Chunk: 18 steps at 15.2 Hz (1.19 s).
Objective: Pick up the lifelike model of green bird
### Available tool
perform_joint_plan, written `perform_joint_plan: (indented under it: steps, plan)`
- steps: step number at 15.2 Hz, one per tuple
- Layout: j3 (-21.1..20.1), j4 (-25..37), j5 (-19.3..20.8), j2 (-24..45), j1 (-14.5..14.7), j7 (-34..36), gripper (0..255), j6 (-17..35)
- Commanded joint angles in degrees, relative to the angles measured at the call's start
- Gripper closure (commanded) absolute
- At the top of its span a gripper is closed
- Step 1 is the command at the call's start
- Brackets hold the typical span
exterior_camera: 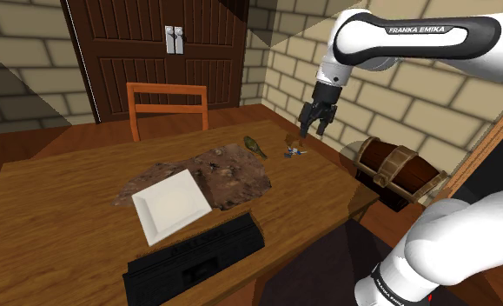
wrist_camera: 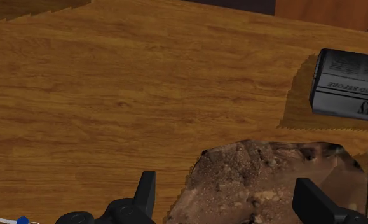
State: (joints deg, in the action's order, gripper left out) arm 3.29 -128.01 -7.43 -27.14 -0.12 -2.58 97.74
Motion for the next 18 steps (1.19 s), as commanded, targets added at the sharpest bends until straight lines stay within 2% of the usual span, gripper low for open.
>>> perform_joint_plan:
  steps: [1, 10, 18]
  plan:
    - [0.4, 0.9, 0.0, 3.6, -0.1, -0.6, 0, 2.8]
    - [1.2, 9.7, -1.5, 21.9, -0.2, -1.9, 0, 12.7]
    - [1.6, 22.9, -3.3, 39.0, -0.8, -2.8, 0, 17.1]
